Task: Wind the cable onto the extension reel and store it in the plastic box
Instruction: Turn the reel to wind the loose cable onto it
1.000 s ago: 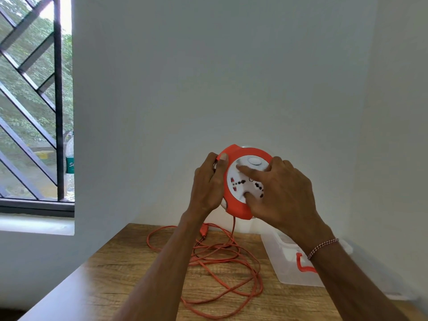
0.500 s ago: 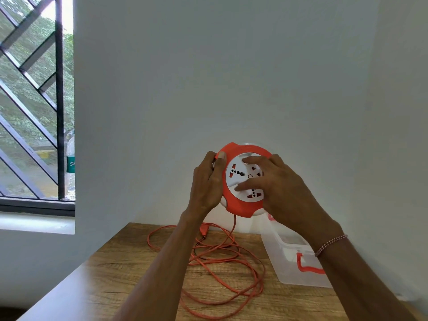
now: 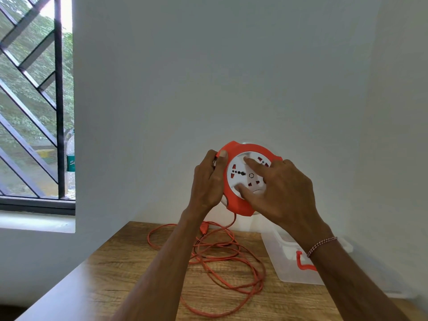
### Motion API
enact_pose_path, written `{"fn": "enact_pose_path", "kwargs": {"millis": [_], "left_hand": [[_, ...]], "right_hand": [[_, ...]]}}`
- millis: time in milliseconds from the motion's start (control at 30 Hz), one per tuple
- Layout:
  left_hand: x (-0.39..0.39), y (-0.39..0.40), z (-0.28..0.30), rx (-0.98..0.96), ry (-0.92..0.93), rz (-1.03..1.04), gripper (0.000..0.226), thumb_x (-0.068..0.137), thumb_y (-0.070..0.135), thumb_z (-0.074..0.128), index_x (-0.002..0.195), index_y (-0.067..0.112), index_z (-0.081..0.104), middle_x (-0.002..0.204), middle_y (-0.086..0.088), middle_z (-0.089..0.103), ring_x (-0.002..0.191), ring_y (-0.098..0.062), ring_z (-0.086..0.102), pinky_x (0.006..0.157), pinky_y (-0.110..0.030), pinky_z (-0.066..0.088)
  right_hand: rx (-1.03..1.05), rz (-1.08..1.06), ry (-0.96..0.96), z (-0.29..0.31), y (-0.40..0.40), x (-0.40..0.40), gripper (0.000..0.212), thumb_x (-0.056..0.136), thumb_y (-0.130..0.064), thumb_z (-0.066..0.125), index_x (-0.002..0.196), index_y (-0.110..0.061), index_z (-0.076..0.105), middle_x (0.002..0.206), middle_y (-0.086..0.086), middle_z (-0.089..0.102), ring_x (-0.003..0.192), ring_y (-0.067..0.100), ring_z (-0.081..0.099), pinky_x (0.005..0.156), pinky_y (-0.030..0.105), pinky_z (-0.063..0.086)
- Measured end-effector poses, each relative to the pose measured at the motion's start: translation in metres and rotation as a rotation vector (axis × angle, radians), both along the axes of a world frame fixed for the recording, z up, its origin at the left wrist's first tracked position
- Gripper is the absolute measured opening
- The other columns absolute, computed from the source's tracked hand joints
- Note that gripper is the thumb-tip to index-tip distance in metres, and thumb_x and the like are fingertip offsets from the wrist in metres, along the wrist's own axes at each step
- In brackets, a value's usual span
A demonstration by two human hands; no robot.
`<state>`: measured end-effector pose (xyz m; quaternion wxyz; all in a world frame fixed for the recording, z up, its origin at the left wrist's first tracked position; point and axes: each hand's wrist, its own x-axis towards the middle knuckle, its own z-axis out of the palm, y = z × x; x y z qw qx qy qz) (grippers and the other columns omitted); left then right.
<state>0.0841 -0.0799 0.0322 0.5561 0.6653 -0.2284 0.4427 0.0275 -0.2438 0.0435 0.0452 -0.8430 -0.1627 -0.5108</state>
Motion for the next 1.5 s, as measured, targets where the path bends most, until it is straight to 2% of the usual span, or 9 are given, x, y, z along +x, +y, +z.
{"fn": "enact_pose_path", "kwargs": {"millis": [167, 300, 367, 500, 700, 1067, 1200, 1300, 1500], "left_hand": [[0.0, 0.001, -0.001, -0.02, 0.023, -0.017, 0.03, 0.097, 0.049, 0.039, 0.095, 0.025, 0.056, 0.08, 0.023, 0.069, 0.067, -0.007, 0.07, 0.053, -0.016, 0.055], [0.002, 0.001, -0.002, -0.02, 0.021, -0.026, 0.036, 0.097, 0.049, 0.039, 0.096, 0.019, 0.057, 0.08, 0.018, 0.07, 0.065, -0.01, 0.069, 0.054, -0.019, 0.056], [0.002, 0.001, -0.001, -0.023, 0.021, -0.025, 0.036, 0.097, 0.049, 0.039, 0.098, 0.018, 0.057, 0.081, 0.018, 0.07, 0.066, -0.01, 0.07, 0.053, -0.018, 0.055], [0.003, 0.002, -0.001, -0.009, 0.015, -0.009, 0.037, 0.098, 0.048, 0.038, 0.098, 0.016, 0.057, 0.084, 0.016, 0.07, 0.067, -0.011, 0.07, 0.056, -0.024, 0.059], [0.002, 0.001, -0.002, 0.006, 0.009, 0.008, 0.032, 0.1, 0.045, 0.039, 0.099, 0.018, 0.056, 0.086, 0.017, 0.069, 0.067, -0.01, 0.07, 0.055, -0.025, 0.06], [0.002, 0.001, -0.001, 0.023, 0.007, 0.033, 0.038, 0.098, 0.049, 0.037, 0.097, 0.016, 0.056, 0.082, 0.014, 0.068, 0.062, -0.011, 0.068, 0.052, -0.03, 0.058], [0.002, 0.001, -0.002, 0.013, 0.013, 0.013, 0.035, 0.099, 0.048, 0.038, 0.094, 0.018, 0.055, 0.08, 0.017, 0.069, 0.062, -0.01, 0.069, 0.052, -0.025, 0.058], [0.003, 0.001, -0.001, -0.001, 0.013, 0.016, 0.036, 0.099, 0.048, 0.038, 0.093, 0.017, 0.055, 0.08, 0.011, 0.068, 0.062, -0.013, 0.067, 0.052, -0.03, 0.057], [0.002, 0.001, 0.0, -0.006, 0.0, 0.009, 0.037, 0.098, 0.05, 0.037, 0.093, 0.018, 0.055, 0.079, 0.01, 0.069, 0.062, -0.014, 0.068, 0.053, -0.033, 0.058]], "right_hand": [[0.02, 0.13, 0.114, 0.004, -0.001, -0.001, 0.066, 0.081, -0.063, 0.052, 0.133, -0.023, 0.054, 0.121, 0.007, 0.066, 0.1, 0.027, 0.064, 0.088, 0.041, 0.053], [-0.066, 0.256, 0.018, 0.009, -0.009, 0.0, 0.034, 0.083, -0.028, 0.069, 0.117, -0.021, 0.066, 0.113, 0.01, 0.066, 0.099, 0.026, 0.059, 0.081, 0.04, 0.056], [-0.164, 0.276, 0.066, 0.011, -0.01, 0.002, 0.037, 0.073, -0.015, 0.079, 0.108, -0.024, 0.071, 0.121, 0.01, 0.062, 0.109, 0.03, 0.055, 0.085, 0.045, 0.053], [-0.288, 0.162, 0.2, 0.01, -0.006, -0.002, 0.053, 0.065, -0.024, 0.085, 0.114, -0.034, 0.067, 0.14, 0.008, 0.049, 0.125, 0.035, 0.043, 0.096, 0.052, 0.044], [-0.249, 0.113, 0.072, 0.006, -0.006, -0.003, 0.064, 0.054, -0.036, 0.089, 0.115, -0.036, 0.066, 0.12, 0.014, 0.06, 0.103, 0.035, 0.055, 0.081, 0.047, 0.052], [0.096, 0.115, 0.11, 0.002, 0.002, 0.001, 0.071, 0.076, -0.072, 0.051, 0.134, -0.031, 0.051, 0.123, 0.004, 0.065, 0.1, 0.024, 0.066, 0.086, 0.04, 0.055], [0.084, 0.171, 0.071, 0.006, -0.001, -0.001, 0.058, 0.081, -0.061, 0.055, 0.127, -0.025, 0.059, 0.115, 0.007, 0.069, 0.093, 0.025, 0.067, 0.083, 0.04, 0.056], [-0.037, 0.242, -0.062, 0.01, -0.01, 0.0, 0.031, 0.082, -0.028, 0.071, 0.112, -0.021, 0.069, 0.109, 0.01, 0.068, 0.094, 0.025, 0.061, 0.075, 0.037, 0.057], [-0.246, 0.199, 0.142, 0.01, -0.008, -0.003, 0.056, 0.058, -0.017, 0.089, 0.108, -0.034, 0.07, 0.135, 0.008, 0.052, 0.119, 0.034, 0.045, 0.087, 0.05, 0.051]]}}
